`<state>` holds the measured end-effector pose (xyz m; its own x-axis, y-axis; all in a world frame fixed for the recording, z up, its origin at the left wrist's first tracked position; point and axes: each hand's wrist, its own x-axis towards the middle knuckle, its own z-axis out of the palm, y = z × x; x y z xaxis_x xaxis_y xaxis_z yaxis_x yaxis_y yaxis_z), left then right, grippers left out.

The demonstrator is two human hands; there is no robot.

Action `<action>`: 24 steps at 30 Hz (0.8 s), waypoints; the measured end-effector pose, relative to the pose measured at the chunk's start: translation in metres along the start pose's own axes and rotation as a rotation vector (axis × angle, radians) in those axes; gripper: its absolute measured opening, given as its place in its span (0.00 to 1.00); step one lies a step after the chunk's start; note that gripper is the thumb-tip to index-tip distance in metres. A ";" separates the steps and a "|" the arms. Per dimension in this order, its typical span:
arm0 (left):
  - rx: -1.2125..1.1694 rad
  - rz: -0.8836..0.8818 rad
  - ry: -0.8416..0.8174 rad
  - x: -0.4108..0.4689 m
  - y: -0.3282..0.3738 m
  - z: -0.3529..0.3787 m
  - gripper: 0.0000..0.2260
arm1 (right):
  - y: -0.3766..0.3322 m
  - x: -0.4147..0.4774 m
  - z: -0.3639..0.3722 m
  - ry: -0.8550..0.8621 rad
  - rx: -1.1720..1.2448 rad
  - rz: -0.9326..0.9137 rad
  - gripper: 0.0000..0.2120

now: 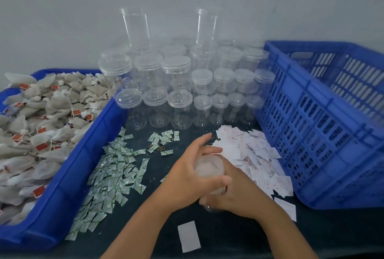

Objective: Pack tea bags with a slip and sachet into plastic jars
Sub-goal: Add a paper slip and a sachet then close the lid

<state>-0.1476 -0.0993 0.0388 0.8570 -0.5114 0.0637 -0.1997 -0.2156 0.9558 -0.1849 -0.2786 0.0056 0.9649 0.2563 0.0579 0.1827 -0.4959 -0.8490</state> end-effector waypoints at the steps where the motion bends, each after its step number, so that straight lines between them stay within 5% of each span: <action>1: 0.006 0.032 0.002 0.000 0.007 0.000 0.44 | -0.011 -0.002 -0.010 0.029 -0.115 -0.021 0.36; 5: -0.039 0.200 -0.023 0.009 0.044 0.011 0.45 | -0.062 -0.022 -0.059 0.149 -0.257 -0.107 0.30; 8: -0.156 0.307 0.005 0.030 0.080 0.029 0.47 | -0.094 -0.049 -0.102 0.294 -0.260 -0.125 0.35; 11: -0.325 0.239 0.072 0.050 0.101 0.050 0.28 | -0.124 -0.075 -0.155 0.529 -0.349 -0.139 0.34; 13: -0.203 0.202 0.001 0.058 0.105 0.068 0.18 | -0.141 -0.084 -0.194 0.678 -0.437 -0.130 0.31; 17: -0.029 0.158 -0.213 0.063 0.096 0.115 0.14 | -0.144 -0.085 -0.280 0.839 -0.627 0.091 0.35; 21: 0.082 0.142 -0.279 0.061 0.074 0.157 0.24 | -0.112 -0.059 -0.330 0.502 -0.859 0.625 0.38; 24: 0.052 0.083 -0.292 0.059 0.053 0.169 0.24 | -0.074 -0.026 -0.316 0.052 -0.949 0.753 0.36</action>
<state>-0.1876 -0.2819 0.0446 0.6654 -0.7449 0.0486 -0.2940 -0.2016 0.9343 -0.1638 -0.5110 0.2330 0.8913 -0.3814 -0.2451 -0.3832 -0.9227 0.0422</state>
